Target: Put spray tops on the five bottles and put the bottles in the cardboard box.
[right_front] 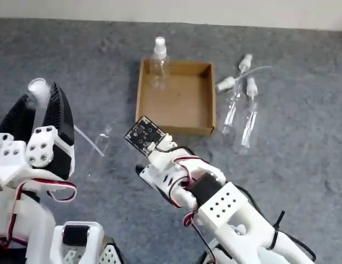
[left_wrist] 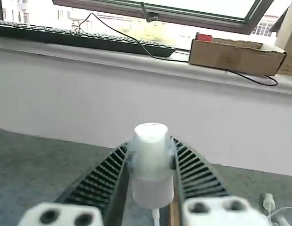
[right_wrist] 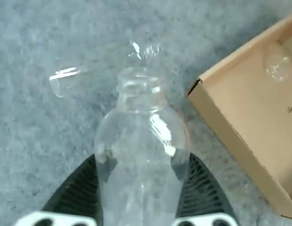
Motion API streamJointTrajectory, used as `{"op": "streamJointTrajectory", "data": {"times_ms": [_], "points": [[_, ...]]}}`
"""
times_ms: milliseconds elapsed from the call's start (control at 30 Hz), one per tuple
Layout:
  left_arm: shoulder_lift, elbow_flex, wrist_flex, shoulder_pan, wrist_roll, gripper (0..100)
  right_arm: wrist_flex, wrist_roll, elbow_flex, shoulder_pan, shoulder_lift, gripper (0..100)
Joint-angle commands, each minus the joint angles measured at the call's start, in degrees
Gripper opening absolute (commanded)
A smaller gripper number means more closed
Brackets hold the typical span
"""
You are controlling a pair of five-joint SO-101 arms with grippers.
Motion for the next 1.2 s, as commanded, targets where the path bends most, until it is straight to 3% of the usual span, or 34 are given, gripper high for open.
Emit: {"op": "streamJointTrajectory", "data": {"times_ms": [0,167,400,833,1000,1167], "points": [[0.22,-0.4,-1.67,3.91,0.35,0,-0.48,-1.58,-0.22,-1.54,-1.8,0.5],[0.13,2.42,-3.69,3.82,3.78,0,-6.29,-4.13,3.82,-4.44,-7.6,0.4],[0.13,6.73,-7.74,4.18,3.69,0,-6.46,-4.13,9.71,-5.05,-19.12,0.3],[0.31,7.34,-7.82,9.27,5.19,0,-6.37,-4.13,10.15,-5.14,-19.65,0.3],[0.31,10.42,-14.24,9.1,4.92,0,-6.37,-4.13,10.15,-5.14,-19.65,0.3],[0.22,10.42,-14.33,9.1,4.92,0,-6.37,-4.13,10.15,-5.14,-19.65,0.3]]}}
